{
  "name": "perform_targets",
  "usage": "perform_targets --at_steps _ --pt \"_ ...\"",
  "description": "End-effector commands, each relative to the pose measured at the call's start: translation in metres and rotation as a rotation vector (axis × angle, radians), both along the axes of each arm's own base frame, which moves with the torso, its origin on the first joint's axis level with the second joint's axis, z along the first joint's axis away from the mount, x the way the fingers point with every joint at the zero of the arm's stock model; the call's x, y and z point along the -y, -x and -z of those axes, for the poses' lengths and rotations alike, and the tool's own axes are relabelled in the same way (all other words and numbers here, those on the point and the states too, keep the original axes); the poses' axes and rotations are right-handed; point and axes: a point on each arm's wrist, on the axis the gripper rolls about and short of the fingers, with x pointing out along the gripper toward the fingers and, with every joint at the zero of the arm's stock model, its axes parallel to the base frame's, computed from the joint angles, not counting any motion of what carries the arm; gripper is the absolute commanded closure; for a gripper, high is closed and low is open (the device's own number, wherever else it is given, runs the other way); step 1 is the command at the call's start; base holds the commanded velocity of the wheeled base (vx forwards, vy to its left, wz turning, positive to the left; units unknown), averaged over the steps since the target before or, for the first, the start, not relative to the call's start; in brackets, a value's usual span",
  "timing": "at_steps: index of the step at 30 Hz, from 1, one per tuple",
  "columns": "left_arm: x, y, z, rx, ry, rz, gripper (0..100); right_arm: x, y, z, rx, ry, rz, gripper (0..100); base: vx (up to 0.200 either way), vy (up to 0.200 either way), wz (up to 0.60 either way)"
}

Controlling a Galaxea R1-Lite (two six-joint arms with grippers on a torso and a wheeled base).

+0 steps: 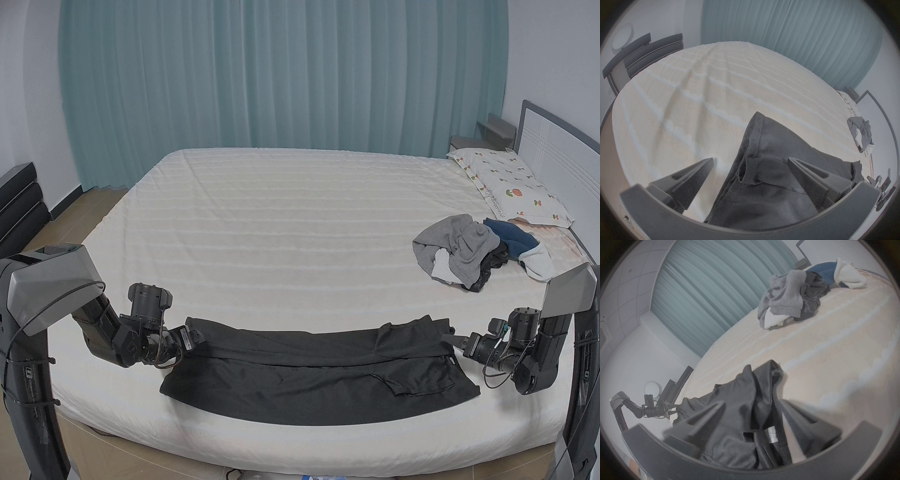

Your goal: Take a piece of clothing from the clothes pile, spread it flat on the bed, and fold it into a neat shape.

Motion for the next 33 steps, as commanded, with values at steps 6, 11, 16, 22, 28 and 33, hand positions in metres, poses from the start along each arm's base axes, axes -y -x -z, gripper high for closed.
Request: perform_targets --at_steps 6,11,16,22,28,33 --pt "-0.005 0.001 -0.044 0.119 0.037 -0.016 0 -0.005 -0.013 -0.048 0.141 -0.021 0.009 0 0.000 0.000 0.00" --pt "-0.005 0.008 -0.069 0.182 0.072 -0.031 0 -0.014 0.001 -0.076 0.116 -0.025 0.044 0 0.000 0.000 0.00" --pt "-0.003 0.027 -0.070 0.157 0.236 -0.092 0 -0.039 0.040 -0.077 -0.057 -0.187 0.082 0 0.000 0.000 0.00" --pt "0.010 0.050 -0.054 0.042 0.419 -0.174 0 -0.061 0.067 -0.062 -0.212 -0.213 0.116 0 0.000 0.000 0.00" --pt "0.017 0.068 -0.032 -0.012 0.476 -0.171 0 -0.074 0.082 -0.045 -0.346 -0.255 0.129 0 0.000 0.000 0.00" --pt "0.017 0.070 -0.021 -0.006 0.502 -0.187 0 -0.075 0.086 -0.042 -0.371 -0.252 0.130 0 -0.080 0.000 0.00"
